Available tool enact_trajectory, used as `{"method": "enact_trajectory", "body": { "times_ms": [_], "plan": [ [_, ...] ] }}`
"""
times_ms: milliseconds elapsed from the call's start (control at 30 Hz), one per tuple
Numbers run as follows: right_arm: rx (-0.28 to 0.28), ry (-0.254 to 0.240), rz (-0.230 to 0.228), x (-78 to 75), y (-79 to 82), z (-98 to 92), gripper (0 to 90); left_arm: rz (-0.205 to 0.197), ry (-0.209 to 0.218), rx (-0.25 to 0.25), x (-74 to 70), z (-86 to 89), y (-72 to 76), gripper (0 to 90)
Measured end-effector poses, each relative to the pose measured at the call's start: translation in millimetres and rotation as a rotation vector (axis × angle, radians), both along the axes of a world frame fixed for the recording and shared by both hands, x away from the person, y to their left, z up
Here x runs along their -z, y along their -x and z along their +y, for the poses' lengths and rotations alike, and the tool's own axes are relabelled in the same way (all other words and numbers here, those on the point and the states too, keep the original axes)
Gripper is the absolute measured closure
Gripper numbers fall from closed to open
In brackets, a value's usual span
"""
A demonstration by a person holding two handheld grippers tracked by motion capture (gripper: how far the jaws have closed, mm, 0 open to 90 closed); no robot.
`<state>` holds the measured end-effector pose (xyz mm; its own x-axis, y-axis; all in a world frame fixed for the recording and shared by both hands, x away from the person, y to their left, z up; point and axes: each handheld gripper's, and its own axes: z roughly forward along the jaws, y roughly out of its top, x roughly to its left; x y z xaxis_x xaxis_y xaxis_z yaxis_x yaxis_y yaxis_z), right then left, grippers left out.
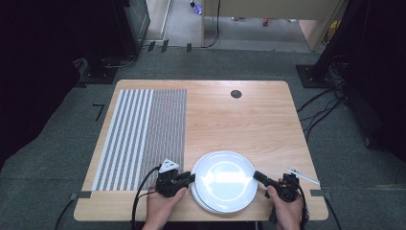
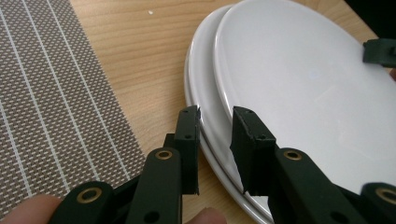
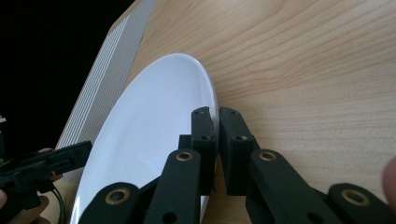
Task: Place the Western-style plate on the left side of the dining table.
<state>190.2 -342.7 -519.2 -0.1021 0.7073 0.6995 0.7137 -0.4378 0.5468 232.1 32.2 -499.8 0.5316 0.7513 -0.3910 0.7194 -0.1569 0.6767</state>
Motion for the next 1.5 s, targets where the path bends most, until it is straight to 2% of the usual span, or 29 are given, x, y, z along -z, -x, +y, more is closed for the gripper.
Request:
{"method": "enact_trajectory", "body": {
  "times_ms": [100,233,267,367,433,500,700,1100,1500],
  "plan": [
    [-0.002,0.006,-0.002,-1.2,0.1,-0.5,86.8,0.007,0.011,0.008,-1.3,0.4,0.1,73.2],
    [-0.004,0.019,-0.011,-1.0,-0.2,0.2,86.7,-0.01,0.0,0.002,-4.4,-0.8,2.7,74.6],
    [-0.006,0.022,-0.01,-1.3,0.0,0.6,86.7,-0.008,0.012,0.003,-5.9,-0.1,3.2,76.2],
    [-0.007,0.028,-0.01,-2.0,0.2,1.0,86.7,-0.013,0.008,0.013,-7.6,-1.0,3.6,81.6],
    [-0.007,0.027,-0.011,-2.0,0.2,1.0,86.7,0.009,0.007,0.024,-4.0,-2.1,2.7,85.0],
    [-0.007,0.027,-0.011,-2.0,0.2,1.0,86.7,0.027,0.033,0.032,-0.5,-1.7,1.9,90.0],
    [-0.005,0.03,-0.012,-2.1,0.6,1.4,86.4,0.019,0.012,0.023,-1.0,-5.4,2.8,90.0],
    [0.025,0.011,-0.006,-4.4,3.2,-11.3,85.6,0.06,0.044,0.057,5.6,-17.5,1.4,90.0],
    [0.04,0.005,0.007,-5.0,5.1,-15.0,85.0,0.055,0.063,0.057,5.1,-19.8,1.5,88.0]
  ]
}}
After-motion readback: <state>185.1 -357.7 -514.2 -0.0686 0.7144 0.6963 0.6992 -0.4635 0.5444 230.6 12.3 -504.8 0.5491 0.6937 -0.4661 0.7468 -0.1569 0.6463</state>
